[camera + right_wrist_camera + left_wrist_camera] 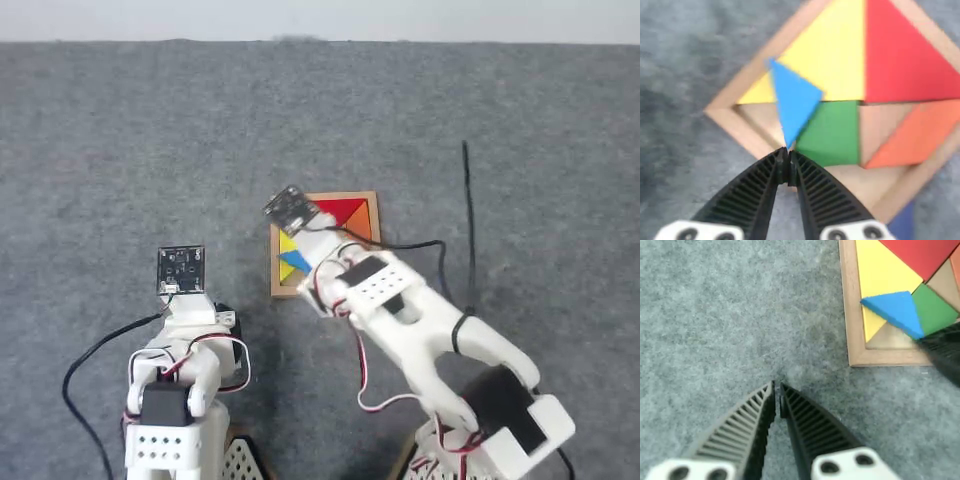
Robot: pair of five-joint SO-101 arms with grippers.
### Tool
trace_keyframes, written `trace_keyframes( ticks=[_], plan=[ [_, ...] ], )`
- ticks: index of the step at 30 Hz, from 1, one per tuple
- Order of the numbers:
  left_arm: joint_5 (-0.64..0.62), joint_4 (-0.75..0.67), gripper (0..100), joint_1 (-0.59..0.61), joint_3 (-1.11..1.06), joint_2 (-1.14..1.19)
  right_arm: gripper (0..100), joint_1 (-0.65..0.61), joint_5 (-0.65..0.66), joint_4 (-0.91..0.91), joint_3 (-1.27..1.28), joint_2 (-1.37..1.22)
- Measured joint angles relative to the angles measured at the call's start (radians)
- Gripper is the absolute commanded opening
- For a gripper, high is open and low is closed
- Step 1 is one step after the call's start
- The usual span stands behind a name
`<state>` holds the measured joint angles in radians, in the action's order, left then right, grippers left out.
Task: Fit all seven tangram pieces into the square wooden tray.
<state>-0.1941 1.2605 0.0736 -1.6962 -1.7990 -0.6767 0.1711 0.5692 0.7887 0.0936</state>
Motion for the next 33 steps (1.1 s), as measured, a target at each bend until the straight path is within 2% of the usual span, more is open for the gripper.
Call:
trace_keyframes(
  ticks=[9, 21, 33],
  plan=[
    [0.0, 0.0, 1, 0.0, 0.0, 0.0, 0.7, 0.029, 0.0, 0.006, -0.005, 0.0],
    [0.0, 0.0, 1, 0.0, 0.0, 0.0, 0.7, 0.054, 0.0, 0.009, -0.255, -0.005],
    [0.0, 0.0, 1, 0.0, 0.0, 0.0, 0.7, -0.002, 0.0, 0.006, -0.359, -0.242]
  ],
)
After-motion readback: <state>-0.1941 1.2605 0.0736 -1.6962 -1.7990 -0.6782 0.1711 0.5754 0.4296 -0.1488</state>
